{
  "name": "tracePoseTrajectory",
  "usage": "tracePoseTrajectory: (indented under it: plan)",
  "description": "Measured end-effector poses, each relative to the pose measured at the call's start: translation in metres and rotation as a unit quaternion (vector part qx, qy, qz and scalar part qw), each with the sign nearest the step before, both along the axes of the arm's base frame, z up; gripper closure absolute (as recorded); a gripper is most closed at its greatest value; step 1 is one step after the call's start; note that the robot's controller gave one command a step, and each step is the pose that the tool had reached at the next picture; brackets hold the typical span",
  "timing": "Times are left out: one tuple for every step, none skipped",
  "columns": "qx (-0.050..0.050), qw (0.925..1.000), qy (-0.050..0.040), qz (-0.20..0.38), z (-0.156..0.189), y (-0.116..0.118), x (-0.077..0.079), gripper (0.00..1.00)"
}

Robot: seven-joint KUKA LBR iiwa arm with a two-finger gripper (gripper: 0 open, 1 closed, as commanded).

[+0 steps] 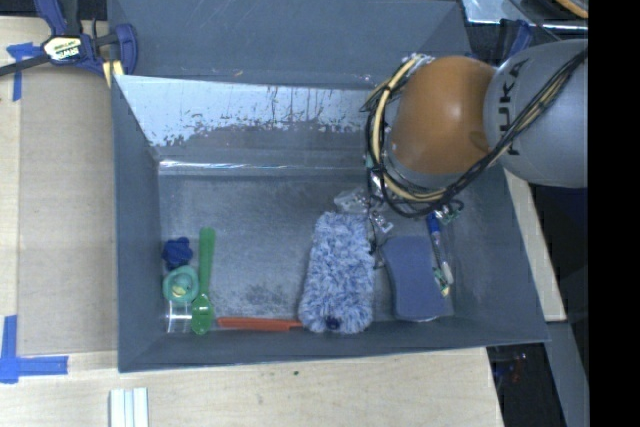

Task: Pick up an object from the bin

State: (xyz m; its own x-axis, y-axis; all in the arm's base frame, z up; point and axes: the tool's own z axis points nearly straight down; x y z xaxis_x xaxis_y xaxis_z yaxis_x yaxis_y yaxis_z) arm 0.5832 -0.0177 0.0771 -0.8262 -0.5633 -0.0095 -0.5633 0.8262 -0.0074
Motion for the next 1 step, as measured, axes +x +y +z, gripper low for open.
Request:
tracePoseTrajectory:
  plan:
    - [0.0,1.0,0.0027,-0.001,0.028,0.0003,-0.0019,1.0]
